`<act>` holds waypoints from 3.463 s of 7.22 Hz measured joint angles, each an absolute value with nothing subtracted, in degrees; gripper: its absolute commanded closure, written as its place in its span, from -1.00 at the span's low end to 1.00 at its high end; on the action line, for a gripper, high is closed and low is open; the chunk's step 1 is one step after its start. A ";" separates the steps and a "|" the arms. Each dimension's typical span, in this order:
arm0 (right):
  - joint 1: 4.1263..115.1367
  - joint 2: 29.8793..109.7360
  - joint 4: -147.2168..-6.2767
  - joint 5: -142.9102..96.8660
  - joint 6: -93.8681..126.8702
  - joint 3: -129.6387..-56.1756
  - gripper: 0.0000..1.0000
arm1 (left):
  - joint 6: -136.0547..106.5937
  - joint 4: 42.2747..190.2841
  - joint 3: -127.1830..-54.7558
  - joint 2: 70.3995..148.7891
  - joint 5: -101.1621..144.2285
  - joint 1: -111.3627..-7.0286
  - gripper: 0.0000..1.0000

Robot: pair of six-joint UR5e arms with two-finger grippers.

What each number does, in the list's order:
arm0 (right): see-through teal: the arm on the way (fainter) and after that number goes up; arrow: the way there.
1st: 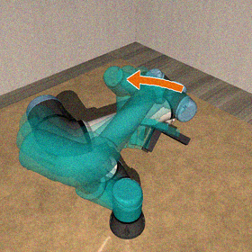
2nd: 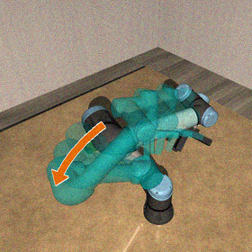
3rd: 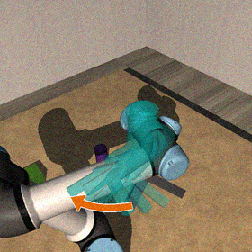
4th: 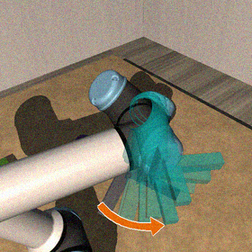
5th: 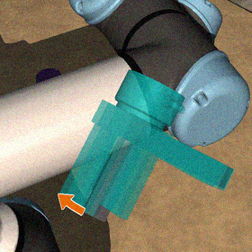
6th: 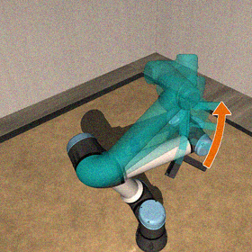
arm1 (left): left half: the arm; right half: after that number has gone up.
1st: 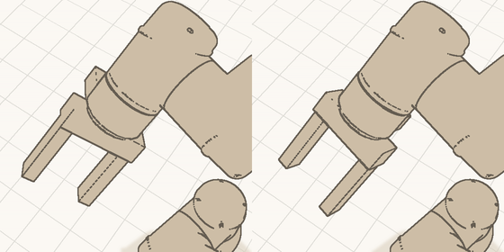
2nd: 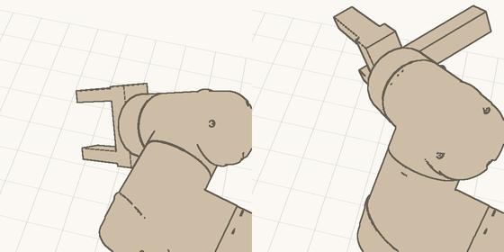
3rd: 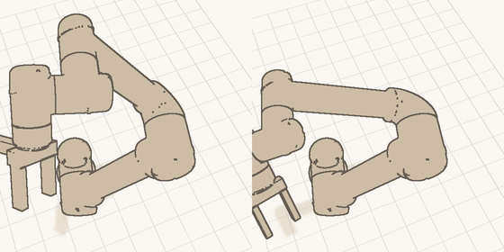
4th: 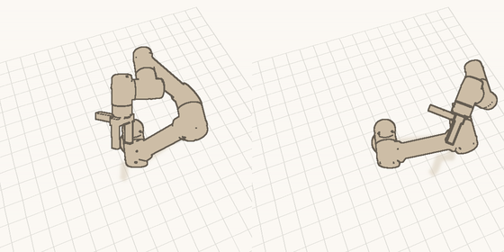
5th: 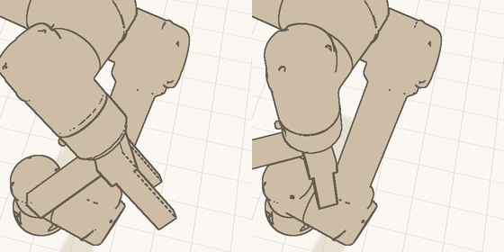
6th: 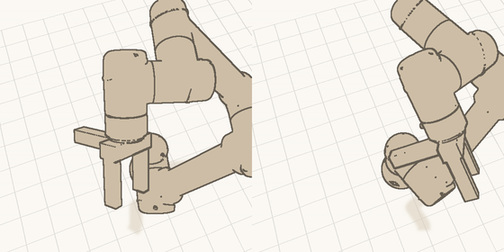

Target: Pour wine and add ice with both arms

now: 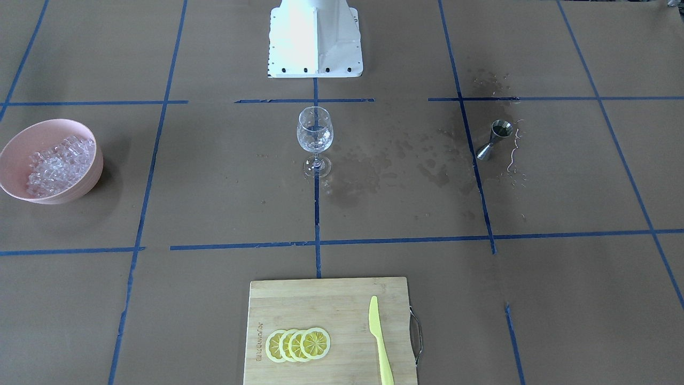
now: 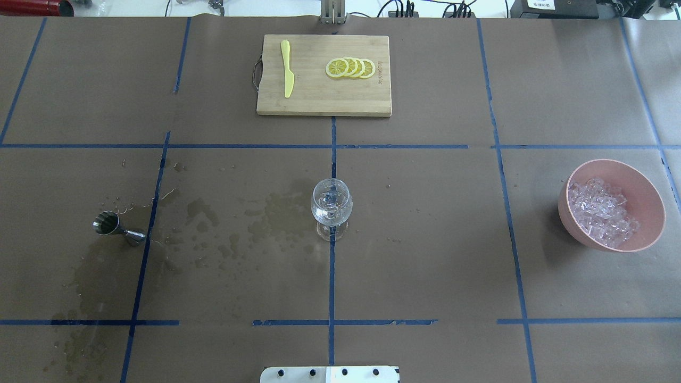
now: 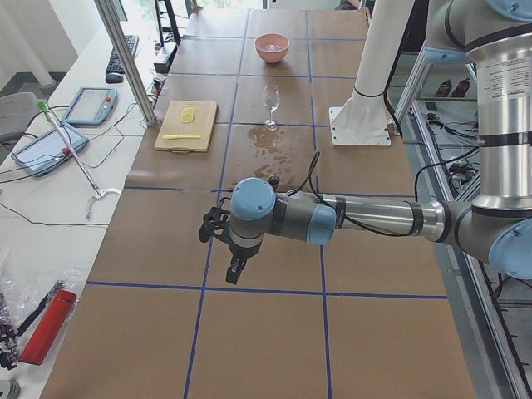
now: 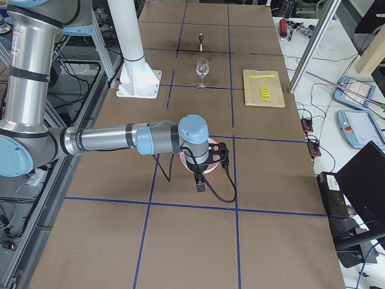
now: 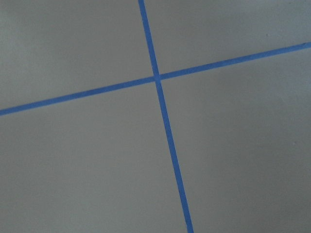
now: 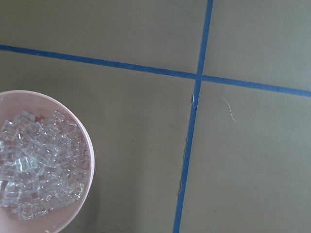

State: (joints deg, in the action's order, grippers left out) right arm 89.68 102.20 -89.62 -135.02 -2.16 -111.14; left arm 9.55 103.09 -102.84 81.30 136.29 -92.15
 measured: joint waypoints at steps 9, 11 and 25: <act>89.91 100.03 -89.62 -135.45 -0.77 -114.92 -1.00 | -26.00 151.56 -106.44 81.33 129.52 -77.29 -1.00; 89.91 100.15 -89.64 -135.52 -0.77 -114.96 -1.00 | -38.23 159.65 -107.94 79.36 114.87 -64.90 -1.00; 89.91 100.71 -89.65 -135.44 -0.79 -114.96 -1.00 | -58.62 165.69 -100.76 76.74 39.26 -7.18 -1.00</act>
State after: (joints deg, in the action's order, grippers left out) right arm 89.91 100.71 -89.65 -135.44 -0.79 -114.96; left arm -58.62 165.69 -100.76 76.74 39.26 -7.18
